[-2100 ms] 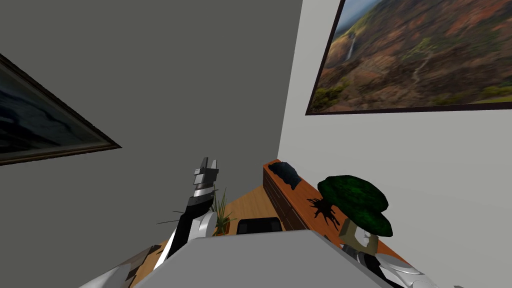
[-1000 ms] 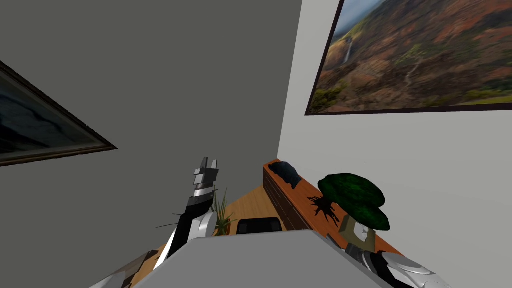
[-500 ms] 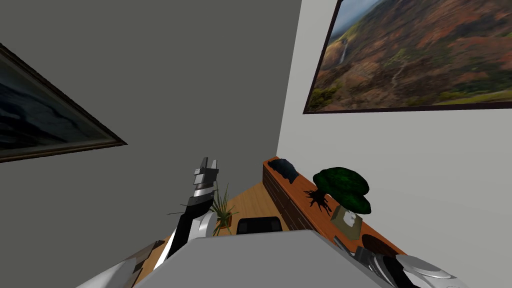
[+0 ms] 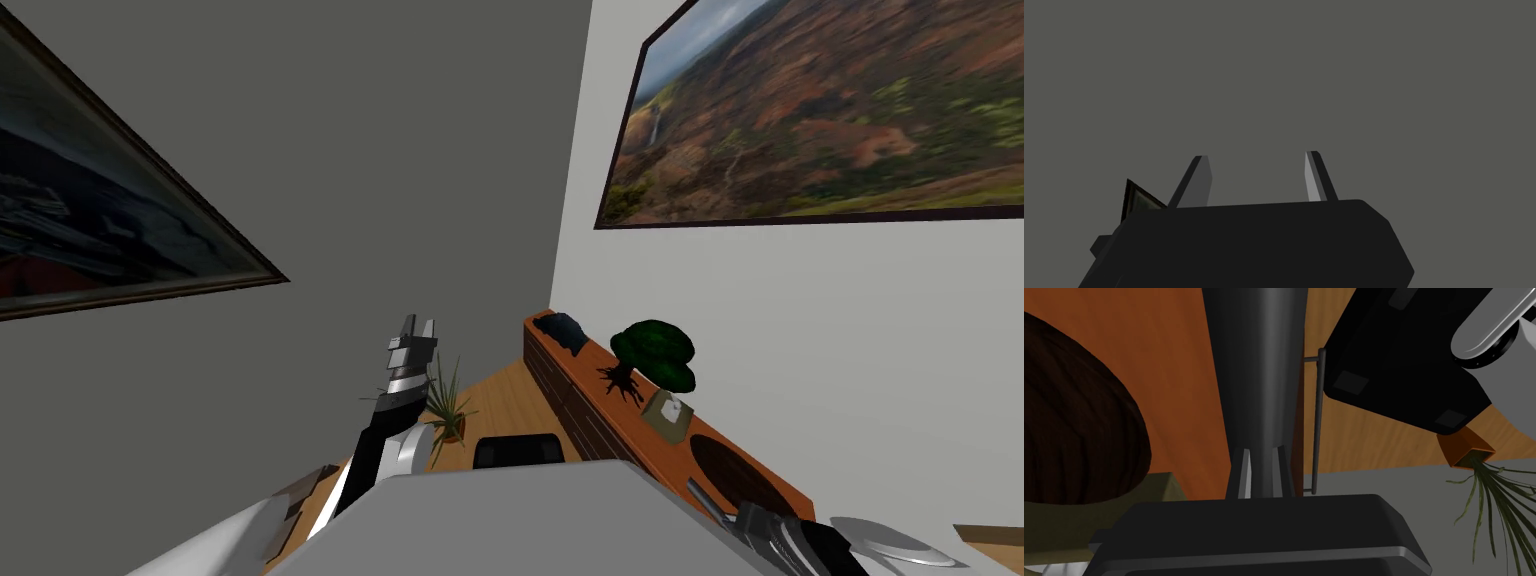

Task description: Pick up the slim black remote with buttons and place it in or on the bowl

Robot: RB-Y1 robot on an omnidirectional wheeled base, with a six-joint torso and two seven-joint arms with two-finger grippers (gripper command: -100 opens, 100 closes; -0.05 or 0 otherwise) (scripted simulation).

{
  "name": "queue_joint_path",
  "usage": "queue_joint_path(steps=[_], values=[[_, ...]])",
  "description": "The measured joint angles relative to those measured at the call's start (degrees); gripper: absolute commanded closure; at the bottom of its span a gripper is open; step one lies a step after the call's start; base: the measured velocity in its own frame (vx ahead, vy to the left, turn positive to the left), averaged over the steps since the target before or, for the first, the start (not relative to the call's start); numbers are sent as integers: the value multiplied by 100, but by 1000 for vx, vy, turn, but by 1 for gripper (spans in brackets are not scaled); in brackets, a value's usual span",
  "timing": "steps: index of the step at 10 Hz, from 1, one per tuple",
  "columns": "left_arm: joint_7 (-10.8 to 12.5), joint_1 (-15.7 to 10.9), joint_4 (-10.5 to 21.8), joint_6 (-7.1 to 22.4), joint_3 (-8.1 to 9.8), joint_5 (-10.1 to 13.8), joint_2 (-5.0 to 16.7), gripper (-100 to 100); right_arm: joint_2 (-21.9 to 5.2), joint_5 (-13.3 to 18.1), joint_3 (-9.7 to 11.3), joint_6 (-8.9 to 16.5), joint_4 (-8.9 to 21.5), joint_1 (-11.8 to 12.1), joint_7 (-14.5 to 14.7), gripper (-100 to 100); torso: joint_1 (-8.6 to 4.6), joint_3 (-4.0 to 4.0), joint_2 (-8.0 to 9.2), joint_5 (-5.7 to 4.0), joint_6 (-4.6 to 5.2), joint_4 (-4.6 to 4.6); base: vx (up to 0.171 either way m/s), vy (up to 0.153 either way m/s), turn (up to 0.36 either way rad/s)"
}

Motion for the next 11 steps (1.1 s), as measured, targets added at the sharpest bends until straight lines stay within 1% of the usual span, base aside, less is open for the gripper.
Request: queue_joint_path(steps=[1,2,3,4,5,7,8,9,10,11], values=[[0,0,0,0,0,0,0,0,-62,6,17,-20,-56,29,-43,100,4,-4,-8,-3,-3,0,-146,9,-3],[0,0,0,0,0,0,0,0,-235,5,37,-11,-251,115,-148,100,8,-1,0,3,-2,-1,-191,-7,-9],[0,0,0,0,0,0,0,0,-397,-7,35,-50,-358,184,-226,100,4,7,14,4,1,0,-131,-27,-19],[0,0,0,0,0,0,0,0,-418,-6,34,-131,-261,166,-225,100,-3,0,-1,-2,-4,1,-84,-22,-9],[0,1,0,0,0,0,0,0,-404,11,45,-243,-90,93,-204,100,-4,-10,-19,-2,-9,-2,-120,9,6],[0,0,0,0,0,0,0,0,-678,10,29,-368,-184,142,-285,100,8,2,4,4,-5,0,-177,-11,-15],[0,0,0,0,0,0,0,0,-753,24,1,-459,-73,83,-263,100,-1,5,7,5,-7,3,-52,-70,-46],[0,1,0,0,1,0,1,0,-1027,23,-37,-213,-596,224,-339,100,-14,-12,-30,2,-20,2,39,-75,0],[0,2,0,0,1,0,1,0,-958,33,-75,-168,-481,103,-260,100,-21,-34,-69,-7,-29,-5,53,-40,33],[0,2,0,0,1,0,1,0,-881,48,-84,-219,-292,7,-171,100,-12,-43,-83,-6,-27,-9,110,-64,-34]])
